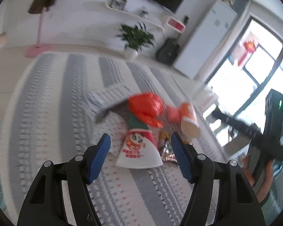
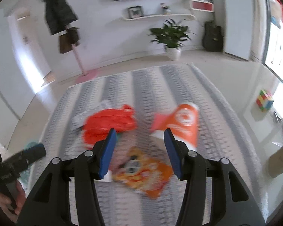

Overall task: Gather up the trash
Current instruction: 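Grasp the white noodle cup with the left tool while the right tool grasps the orange paper cup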

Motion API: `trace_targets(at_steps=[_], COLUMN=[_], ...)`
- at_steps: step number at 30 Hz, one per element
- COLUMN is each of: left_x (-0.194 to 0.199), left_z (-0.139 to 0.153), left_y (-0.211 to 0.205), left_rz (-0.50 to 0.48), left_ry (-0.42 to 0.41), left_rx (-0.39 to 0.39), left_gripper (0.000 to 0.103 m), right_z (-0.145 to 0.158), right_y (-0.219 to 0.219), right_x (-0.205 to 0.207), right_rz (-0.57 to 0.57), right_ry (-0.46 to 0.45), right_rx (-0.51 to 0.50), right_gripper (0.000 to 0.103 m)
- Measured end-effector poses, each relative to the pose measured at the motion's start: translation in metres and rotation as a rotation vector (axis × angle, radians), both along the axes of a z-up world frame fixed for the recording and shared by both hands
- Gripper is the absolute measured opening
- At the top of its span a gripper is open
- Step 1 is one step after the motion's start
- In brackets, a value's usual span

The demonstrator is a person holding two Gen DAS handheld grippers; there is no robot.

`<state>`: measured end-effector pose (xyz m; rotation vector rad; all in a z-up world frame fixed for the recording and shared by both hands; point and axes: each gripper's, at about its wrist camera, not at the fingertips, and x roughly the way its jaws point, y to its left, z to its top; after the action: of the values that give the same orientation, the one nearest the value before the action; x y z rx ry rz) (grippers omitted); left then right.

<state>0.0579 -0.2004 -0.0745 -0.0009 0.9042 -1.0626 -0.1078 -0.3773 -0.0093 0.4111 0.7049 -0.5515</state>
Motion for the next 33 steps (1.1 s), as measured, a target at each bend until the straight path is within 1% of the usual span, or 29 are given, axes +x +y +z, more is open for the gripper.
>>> trace_targets(at_steps=[3,5,11,14,16,18,22,25,29,31,33], left_x=[-0.002,0.002,0.002,0.0,0.001,0.002,0.0,-0.002,-0.009,-0.011,-0.011], left_z=[-0.023,-0.037,-0.054,-0.064,-0.067,-0.075,-0.08,-0.079,-0.079,-0.08,-0.079], left_y=[-0.025,-0.035,-0.046,-0.053,-0.057,-0.058,-0.057,-0.062,-0.07,-0.072,-0.072], left_rz=[-0.024,-0.043,-0.086,-0.095,-0.095,-0.093,-0.082,-0.084,-0.084,-0.08,-0.072], left_ry=[-0.034,-0.03,-0.006,-0.027,-0.022,-0.002,0.017,0.027,0.005,-0.004,-0.003], left_rx=[0.087,0.122,0.135,0.165,0.179,0.173,0.151,0.153,0.173,0.178,0.179], left_gripper=[0.064,0.064,0.063,0.063,0.063,0.065,0.066,0.067,0.066,0.066,0.067], right_z=[-0.016,-0.026,-0.052,-0.061,-0.068,-0.072,-0.086,-0.094,-0.108,-0.11,-0.11], right_y=[-0.029,-0.041,-0.075,-0.085,-0.091,-0.093,-0.099,-0.105,-0.113,-0.115,-0.116], right_x=[-0.007,-0.007,-0.004,0.0,0.004,0.01,0.013,0.012,0.004,0.003,0.003], right_rz=[-0.046,-0.066,-0.115,-0.126,-0.128,-0.132,-0.145,-0.155,-0.154,-0.152,-0.14], right_ry=[0.02,0.034,0.058,0.055,0.059,0.071,0.088,0.081,0.019,0.0,-0.007], right_rx=[0.013,0.019,0.048,0.079,0.098,0.096,0.111,0.151,0.252,0.276,0.285], right_gripper=[0.049,0.053,0.058,0.061,0.064,0.066,0.074,0.077,0.078,0.078,0.074])
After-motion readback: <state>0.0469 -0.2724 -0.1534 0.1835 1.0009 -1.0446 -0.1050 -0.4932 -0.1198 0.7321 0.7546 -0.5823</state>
